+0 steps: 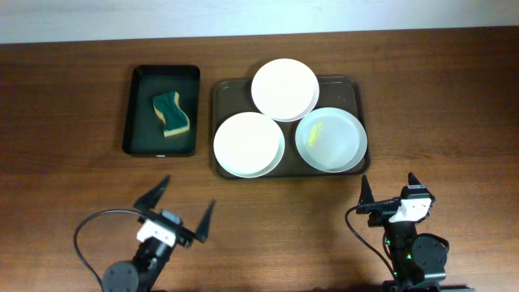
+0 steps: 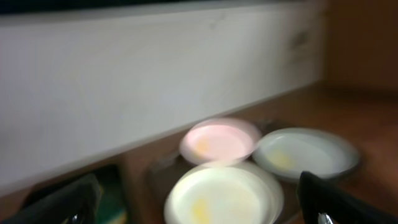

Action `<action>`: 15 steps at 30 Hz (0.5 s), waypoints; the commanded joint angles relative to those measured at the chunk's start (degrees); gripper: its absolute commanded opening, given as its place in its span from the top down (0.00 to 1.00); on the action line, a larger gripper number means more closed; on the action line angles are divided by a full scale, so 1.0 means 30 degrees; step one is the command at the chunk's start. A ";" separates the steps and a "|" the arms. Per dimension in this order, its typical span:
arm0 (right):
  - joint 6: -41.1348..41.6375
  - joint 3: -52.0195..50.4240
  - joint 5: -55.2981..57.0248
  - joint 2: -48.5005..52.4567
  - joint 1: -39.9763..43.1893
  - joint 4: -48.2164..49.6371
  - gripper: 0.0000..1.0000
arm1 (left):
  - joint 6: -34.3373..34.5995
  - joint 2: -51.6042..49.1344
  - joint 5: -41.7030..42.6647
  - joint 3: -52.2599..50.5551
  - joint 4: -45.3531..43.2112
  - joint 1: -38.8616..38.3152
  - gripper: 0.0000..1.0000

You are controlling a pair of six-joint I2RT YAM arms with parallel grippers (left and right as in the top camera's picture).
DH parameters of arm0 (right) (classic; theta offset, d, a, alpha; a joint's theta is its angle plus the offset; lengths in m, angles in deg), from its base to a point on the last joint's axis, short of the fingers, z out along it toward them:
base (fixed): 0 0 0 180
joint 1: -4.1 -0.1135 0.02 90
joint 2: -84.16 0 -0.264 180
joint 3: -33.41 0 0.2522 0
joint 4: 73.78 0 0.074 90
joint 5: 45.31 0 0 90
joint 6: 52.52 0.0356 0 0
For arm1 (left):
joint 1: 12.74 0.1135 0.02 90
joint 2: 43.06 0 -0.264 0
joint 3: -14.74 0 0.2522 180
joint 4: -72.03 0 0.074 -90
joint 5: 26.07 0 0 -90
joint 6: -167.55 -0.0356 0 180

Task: Clean dirty plates on tray and stack at the side
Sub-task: 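Move the left gripper up toward the sponge in the black tray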

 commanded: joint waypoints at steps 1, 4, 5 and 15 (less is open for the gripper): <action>0.0066 -0.0138 0.0219 -0.0087 -0.0109 -0.0073 0.02 | 0.0692 0.0160 0.7701 0.0015 -0.5078 0.0095 0.01; 0.0066 -0.0138 0.0219 -0.0087 -0.0109 -0.0073 0.02 | 0.1625 0.0160 0.7395 0.0525 -0.9136 0.0102 0.01; 0.0066 -0.0138 0.0219 -0.0087 -0.0109 -0.0073 0.02 | 0.1603 0.0160 0.7242 0.0940 -0.9304 0.0102 0.01; 0.0066 -0.0138 0.0219 -0.0087 -0.0109 -0.0080 0.02 | -0.5785 -0.3854 0.6360 1.1890 0.4656 0.0102 0.01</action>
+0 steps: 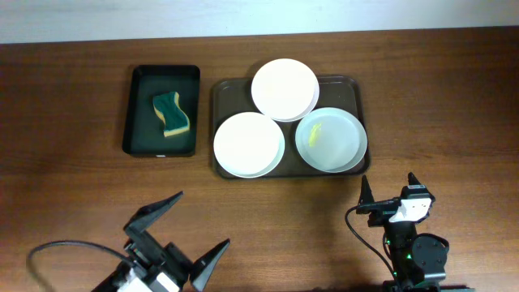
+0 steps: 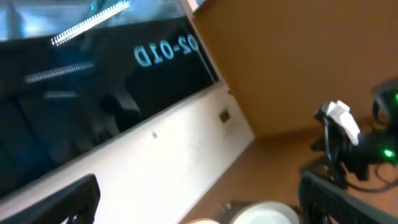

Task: Clean dirty plates on tray and stack at the side
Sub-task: 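Move the left gripper up toward the sponge in the black tray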

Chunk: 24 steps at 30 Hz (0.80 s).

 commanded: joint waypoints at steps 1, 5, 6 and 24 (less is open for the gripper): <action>0.0058 -0.0138 0.0219 -0.0087 -0.0109 -0.0066 0.01 | -0.4233 -0.2856 -0.0685 0.4371 0.4619 0.0109 0.01; 0.0058 -0.0138 0.0219 -0.0087 -0.0109 -0.0073 0.02 | -0.4248 -0.6448 -0.1333 0.7876 0.8531 0.0073 0.01; 0.0058 -0.0138 0.0219 -0.0087 -0.0109 -0.0066 0.02 | -0.4240 -0.7213 -0.1326 0.8459 0.8939 0.0007 0.01; 0.0058 -0.0138 0.0219 -0.0087 -0.0109 -0.0073 0.02 | -0.4102 -1.6939 -2.2505 1.3551 1.3362 -1.1723 0.01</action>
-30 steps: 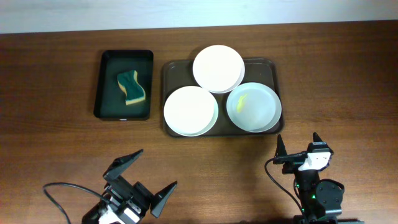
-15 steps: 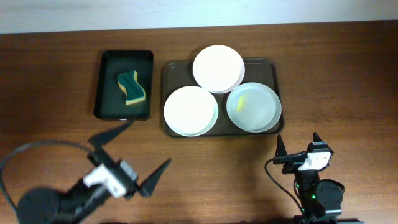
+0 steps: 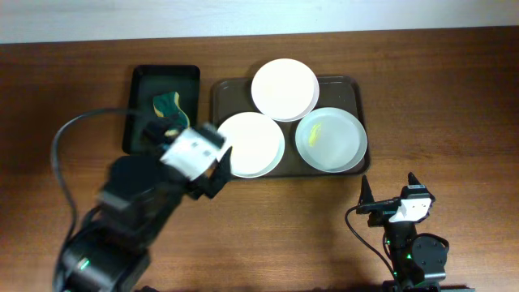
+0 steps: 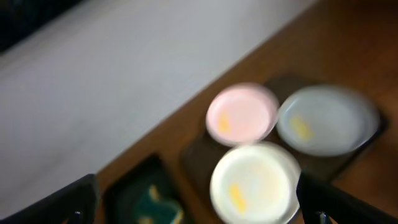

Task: Clean dirty plates on tray and stack at the side
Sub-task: 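Move the left gripper up toward the sponge in the black tray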

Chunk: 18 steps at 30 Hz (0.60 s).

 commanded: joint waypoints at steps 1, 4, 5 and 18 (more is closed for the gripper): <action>0.0066 -0.0138 0.0219 -0.0102 -0.0109 -0.0080 0.01 | -0.0058 -0.1647 -0.3053 0.0430 0.0648 -0.2361 0.01; 0.0066 -0.0138 0.0219 -0.0102 -0.0109 -0.0073 0.02 | 0.0743 -0.2601 -0.4656 0.0517 -0.0408 -0.2812 0.01; 0.0066 -0.0138 0.0219 -0.0102 -0.0109 -0.0080 0.02 | 0.1668 -0.2936 -0.5610 0.0670 -0.0612 -0.2783 0.01; 0.0066 -0.0138 0.0219 -0.0102 -0.0109 -0.0073 0.01 | 0.8954 -1.5686 -0.6674 1.5278 1.2699 -0.0583 0.01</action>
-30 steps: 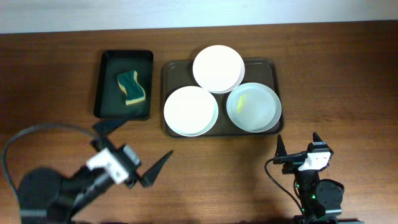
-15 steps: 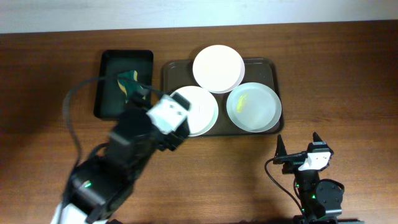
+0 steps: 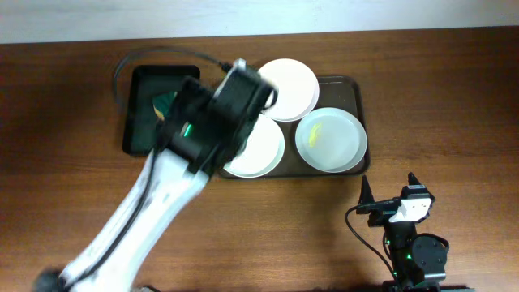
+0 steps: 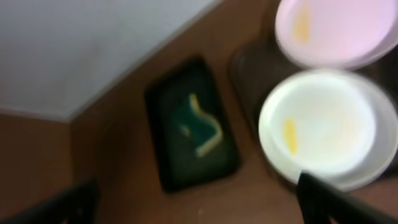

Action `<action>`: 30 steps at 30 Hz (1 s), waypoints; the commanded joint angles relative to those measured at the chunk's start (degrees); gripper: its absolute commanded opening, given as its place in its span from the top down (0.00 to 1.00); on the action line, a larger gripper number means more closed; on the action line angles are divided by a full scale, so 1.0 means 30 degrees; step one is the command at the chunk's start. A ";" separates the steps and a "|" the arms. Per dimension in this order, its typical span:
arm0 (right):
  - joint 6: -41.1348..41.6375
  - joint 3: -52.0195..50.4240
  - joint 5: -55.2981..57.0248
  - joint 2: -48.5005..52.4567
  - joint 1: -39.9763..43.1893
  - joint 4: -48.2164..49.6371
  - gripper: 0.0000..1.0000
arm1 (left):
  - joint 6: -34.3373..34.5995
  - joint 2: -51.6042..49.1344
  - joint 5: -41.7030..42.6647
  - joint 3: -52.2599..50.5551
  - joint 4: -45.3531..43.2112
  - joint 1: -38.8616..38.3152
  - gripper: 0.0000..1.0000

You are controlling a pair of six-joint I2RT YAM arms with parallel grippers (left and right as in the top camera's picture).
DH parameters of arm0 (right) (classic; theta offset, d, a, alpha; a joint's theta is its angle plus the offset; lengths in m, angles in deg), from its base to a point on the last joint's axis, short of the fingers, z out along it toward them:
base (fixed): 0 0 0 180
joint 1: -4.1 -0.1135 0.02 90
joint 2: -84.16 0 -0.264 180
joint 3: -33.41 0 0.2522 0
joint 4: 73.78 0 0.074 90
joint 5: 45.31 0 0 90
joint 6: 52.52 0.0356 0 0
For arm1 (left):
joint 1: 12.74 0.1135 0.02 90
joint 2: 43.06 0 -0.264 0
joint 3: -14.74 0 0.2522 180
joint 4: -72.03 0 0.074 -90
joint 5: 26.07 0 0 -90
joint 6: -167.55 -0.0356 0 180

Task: Clean dirty plates on tray and stack at the side
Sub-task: 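Move the left gripper up toward the sponge in the black tray, then grasp the green-and-yellow sponge with the left gripper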

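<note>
Three plates sit on a brown tray: a back one, pink in the left wrist view; a right one with a yellow smear; and a front-left one, yellow-smeared and half covered overhead. A green-yellow sponge lies in a black tray. My left arm hangs high over the black tray's right side. Its gripper is open wide and holds nothing. My right gripper rests open near the front right.
The black sponge tray stands just left of the brown tray. A black cable loops over the sponge tray's back. A pale wall runs behind the table. Bare wood lies right of the brown tray.
My left arm has moved from the front of the sponge tray toward the back and now covers that tray's right side and part of the front-left plate. The right arm is unchanged.
My left gripper first sat open and low at the front left. It then lay nearer the table's front edge with its camera tilted up at the wall. Later it was raised between the sponge tray and the plates. Now it looks down on both, still open and holding nothing.
</note>
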 commanded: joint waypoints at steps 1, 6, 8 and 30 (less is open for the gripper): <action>0.0066 -0.0138 0.0160 -0.0102 -0.0109 -0.0080 0.02 | 0.2404 -0.2637 0.4160 0.3126 0.1501 0.1938 0.01; 0.0066 -0.0138 0.0160 -0.0102 -0.0109 -0.0073 0.02 | 0.3847 -0.2914 0.9595 0.3279 0.0299 0.6339 0.01; 0.0066 -0.0138 0.0160 -0.0102 -0.0109 -0.0080 0.02 | 0.5748 -0.2943 1.1198 0.3279 -0.0393 0.7839 0.01; 0.0066 -0.0138 0.0160 -0.0102 -0.0109 -0.0073 0.02 | 1.3981 -1.0426 0.6127 0.3147 -0.1741 1.0127 0.00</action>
